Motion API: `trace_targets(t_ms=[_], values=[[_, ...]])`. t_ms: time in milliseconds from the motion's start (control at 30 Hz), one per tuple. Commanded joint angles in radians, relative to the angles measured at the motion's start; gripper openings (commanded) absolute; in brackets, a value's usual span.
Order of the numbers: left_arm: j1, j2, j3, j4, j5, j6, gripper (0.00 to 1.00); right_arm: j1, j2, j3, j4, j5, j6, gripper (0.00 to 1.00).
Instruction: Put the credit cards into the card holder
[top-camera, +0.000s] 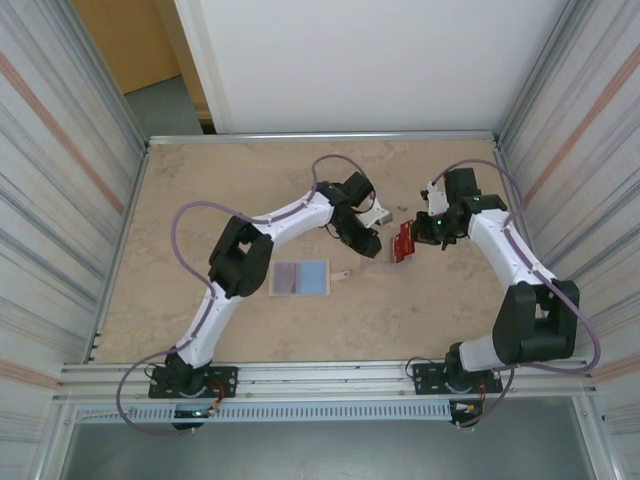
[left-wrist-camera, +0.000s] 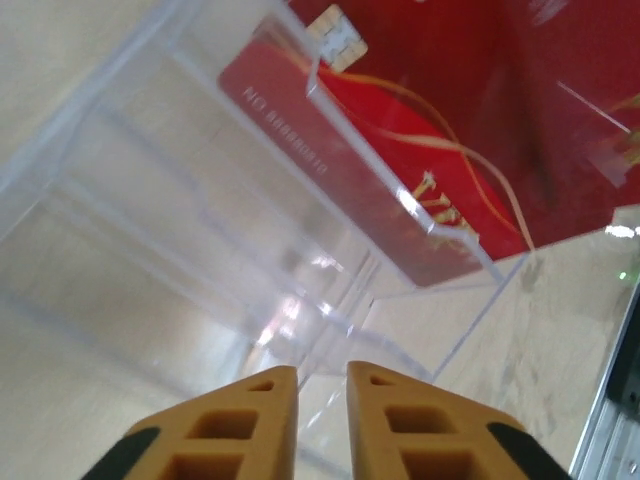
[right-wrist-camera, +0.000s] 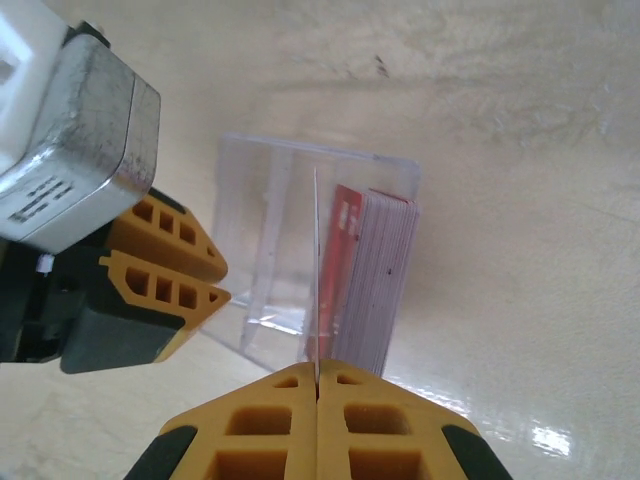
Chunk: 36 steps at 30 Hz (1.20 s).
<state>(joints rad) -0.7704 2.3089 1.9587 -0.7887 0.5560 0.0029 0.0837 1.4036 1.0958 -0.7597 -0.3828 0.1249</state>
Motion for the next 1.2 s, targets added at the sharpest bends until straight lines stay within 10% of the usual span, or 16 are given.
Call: trace_targets(t_ms=[0,300,633,1167], values=[[0.031,-0.178,-0.064,-0.025,-0.002,0.011,0.28,-0.007,-0.091,0.025,-0.002,-0.117,0.033,0.00],[0.152,-0.490,-0.326,0.055,0.060,0.041,0.45,0.016,-0.229,-0.096,0.286,-0.368,0.298,0.00],[0.422,-0.894,-0.791,0.327,0.264,0.014,0.80,0.280,-0.217,-0.171,0.649,-0.329,0.520,0.00],[0.580,-1.054,-1.025,0.618,0.684,-0.059,0.77,0.454,-0.137,-0.202,1.014,-0.349,0.684,0.00]])
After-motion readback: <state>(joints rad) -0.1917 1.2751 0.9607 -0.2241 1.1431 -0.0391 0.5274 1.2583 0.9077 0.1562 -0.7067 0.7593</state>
